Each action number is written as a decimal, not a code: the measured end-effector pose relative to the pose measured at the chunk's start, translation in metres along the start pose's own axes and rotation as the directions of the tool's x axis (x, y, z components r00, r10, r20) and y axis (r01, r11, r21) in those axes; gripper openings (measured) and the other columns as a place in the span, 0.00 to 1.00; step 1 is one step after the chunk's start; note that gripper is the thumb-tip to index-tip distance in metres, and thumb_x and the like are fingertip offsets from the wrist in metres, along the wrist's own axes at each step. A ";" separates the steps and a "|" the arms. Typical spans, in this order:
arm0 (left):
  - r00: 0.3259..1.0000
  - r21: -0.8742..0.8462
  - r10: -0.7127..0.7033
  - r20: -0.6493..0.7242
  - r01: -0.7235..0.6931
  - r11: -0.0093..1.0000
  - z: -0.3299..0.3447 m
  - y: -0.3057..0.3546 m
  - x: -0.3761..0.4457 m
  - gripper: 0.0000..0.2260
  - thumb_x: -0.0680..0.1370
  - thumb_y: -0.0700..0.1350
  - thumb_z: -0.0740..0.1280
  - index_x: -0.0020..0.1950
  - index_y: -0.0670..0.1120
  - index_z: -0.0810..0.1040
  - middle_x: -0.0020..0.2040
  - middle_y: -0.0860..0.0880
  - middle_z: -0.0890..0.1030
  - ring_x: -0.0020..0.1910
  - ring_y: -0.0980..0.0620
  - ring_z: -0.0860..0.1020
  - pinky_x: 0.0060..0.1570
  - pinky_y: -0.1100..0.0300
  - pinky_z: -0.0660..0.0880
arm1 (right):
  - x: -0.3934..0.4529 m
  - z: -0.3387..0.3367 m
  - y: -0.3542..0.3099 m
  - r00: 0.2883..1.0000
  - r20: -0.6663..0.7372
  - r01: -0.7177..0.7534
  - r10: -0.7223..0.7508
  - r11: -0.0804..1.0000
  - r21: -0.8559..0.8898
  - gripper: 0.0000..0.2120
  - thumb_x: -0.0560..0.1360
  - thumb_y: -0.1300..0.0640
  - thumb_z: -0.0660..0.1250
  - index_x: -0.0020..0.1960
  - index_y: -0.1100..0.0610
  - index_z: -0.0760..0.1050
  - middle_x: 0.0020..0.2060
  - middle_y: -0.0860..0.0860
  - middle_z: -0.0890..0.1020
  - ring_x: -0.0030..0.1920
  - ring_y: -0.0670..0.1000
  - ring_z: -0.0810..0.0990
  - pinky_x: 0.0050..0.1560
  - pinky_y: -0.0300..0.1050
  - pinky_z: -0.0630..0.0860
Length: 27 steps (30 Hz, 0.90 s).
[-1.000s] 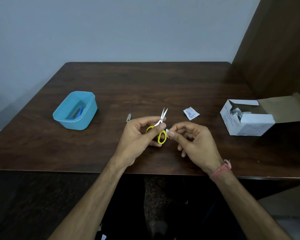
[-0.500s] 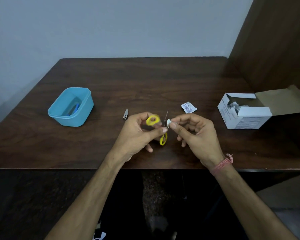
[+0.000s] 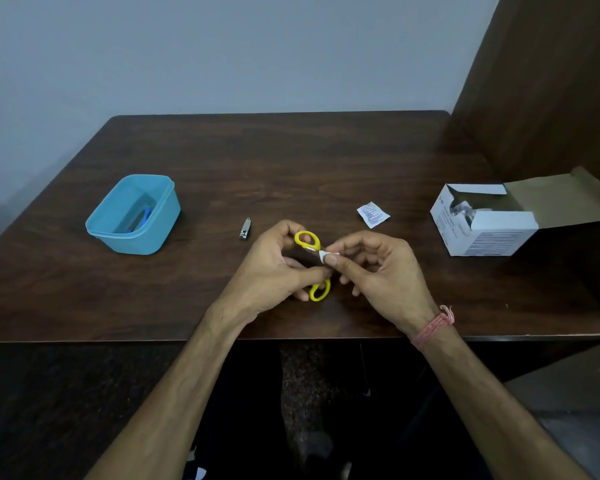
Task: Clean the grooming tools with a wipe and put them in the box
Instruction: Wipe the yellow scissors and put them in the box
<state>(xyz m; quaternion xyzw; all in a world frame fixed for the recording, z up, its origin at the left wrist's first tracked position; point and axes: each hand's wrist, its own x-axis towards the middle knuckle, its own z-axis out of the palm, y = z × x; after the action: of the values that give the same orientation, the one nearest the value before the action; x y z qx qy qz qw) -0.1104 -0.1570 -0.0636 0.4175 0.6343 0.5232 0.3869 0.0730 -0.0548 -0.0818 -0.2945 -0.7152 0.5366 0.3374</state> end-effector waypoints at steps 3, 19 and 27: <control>0.994 -0.160 0.028 -0.103 -0.044 0.986 -0.003 -0.002 0.000 0.23 0.76 0.31 0.80 0.58 0.46 0.71 0.55 0.43 0.88 0.40 0.42 0.87 0.26 0.57 0.80 | 0.001 -0.002 0.000 0.994 -0.109 0.007 0.002 0.997 0.078 0.04 0.78 0.59 0.81 0.52 0.55 0.88 0.44 0.54 0.89 0.35 0.50 0.83 0.29 0.43 0.77; 0.994 -0.016 0.107 0.023 -0.106 0.994 -0.001 -0.004 -0.006 0.12 0.81 0.38 0.79 0.55 0.56 0.90 0.54 0.45 0.85 0.47 0.45 0.89 0.40 0.56 0.84 | -0.003 -0.004 -0.005 0.993 -0.121 0.006 0.007 0.995 0.104 0.04 0.78 0.57 0.81 0.51 0.55 0.88 0.41 0.52 0.89 0.33 0.49 0.80 0.28 0.42 0.75; 0.996 0.043 0.069 0.055 -0.071 0.997 -0.003 -0.002 -0.007 0.07 0.78 0.44 0.81 0.48 0.47 0.84 0.48 0.50 0.87 0.37 0.44 0.89 0.30 0.58 0.78 | -0.003 -0.003 -0.006 0.996 -0.083 0.042 -0.034 0.994 0.097 0.04 0.78 0.59 0.81 0.51 0.55 0.88 0.44 0.53 0.90 0.34 0.50 0.82 0.28 0.42 0.75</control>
<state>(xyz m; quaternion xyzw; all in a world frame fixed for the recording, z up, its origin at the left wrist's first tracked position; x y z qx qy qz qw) -0.1107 -0.1644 -0.0643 0.4619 0.6203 0.5105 0.3759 0.0768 -0.0567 -0.0760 -0.2854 -0.6789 0.5524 0.3905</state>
